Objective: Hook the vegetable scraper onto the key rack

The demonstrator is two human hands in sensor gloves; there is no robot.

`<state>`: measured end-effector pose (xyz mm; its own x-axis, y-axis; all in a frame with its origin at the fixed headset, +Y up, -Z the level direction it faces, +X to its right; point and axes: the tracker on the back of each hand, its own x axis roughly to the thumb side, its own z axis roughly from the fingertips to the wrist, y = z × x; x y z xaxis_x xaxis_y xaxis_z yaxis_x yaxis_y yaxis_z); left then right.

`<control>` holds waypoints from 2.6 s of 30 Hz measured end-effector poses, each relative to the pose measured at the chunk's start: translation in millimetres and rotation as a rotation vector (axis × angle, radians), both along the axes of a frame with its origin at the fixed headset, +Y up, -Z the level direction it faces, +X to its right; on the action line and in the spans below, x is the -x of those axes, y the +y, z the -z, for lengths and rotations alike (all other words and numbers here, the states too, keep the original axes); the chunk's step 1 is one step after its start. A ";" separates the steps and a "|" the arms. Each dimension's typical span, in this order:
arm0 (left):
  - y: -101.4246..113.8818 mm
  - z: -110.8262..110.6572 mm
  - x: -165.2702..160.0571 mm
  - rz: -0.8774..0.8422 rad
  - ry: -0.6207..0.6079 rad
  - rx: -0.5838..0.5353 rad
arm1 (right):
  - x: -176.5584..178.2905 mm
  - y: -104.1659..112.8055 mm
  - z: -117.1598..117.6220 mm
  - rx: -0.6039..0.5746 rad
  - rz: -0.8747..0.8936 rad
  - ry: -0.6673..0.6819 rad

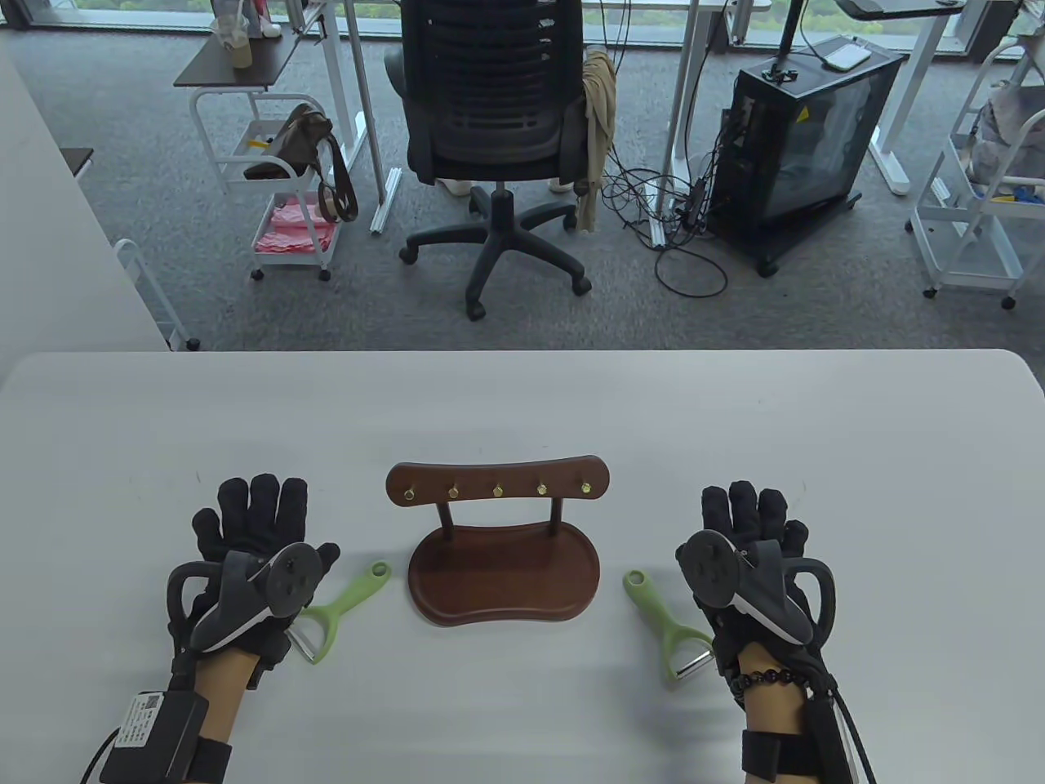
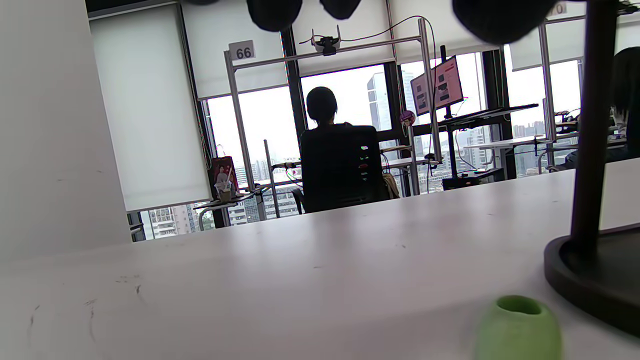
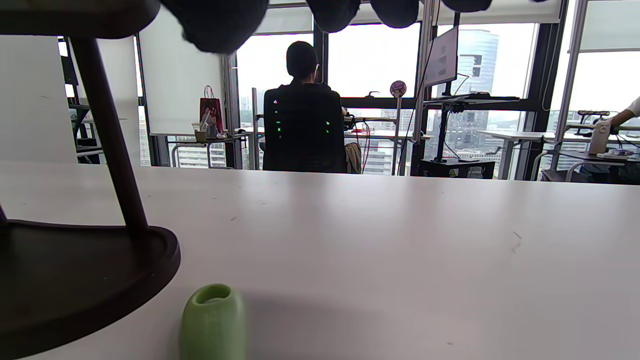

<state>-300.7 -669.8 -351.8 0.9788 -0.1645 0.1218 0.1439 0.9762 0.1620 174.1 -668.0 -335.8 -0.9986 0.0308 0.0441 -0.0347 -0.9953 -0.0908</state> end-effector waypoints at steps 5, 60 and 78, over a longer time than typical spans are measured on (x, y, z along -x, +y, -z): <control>-0.3 0.1 -0.8 0.001 -0.002 -0.004 | 1.1 0.0 0.4 0.000 -0.002 0.002; -1.5 -0.4 -3.9 0.000 -0.010 0.005 | 54.3 -96.3 28.3 0.398 -0.298 0.012; -1.9 -0.5 -4.9 0.007 -0.010 0.004 | 68.5 -103.5 26.9 0.379 -0.393 0.066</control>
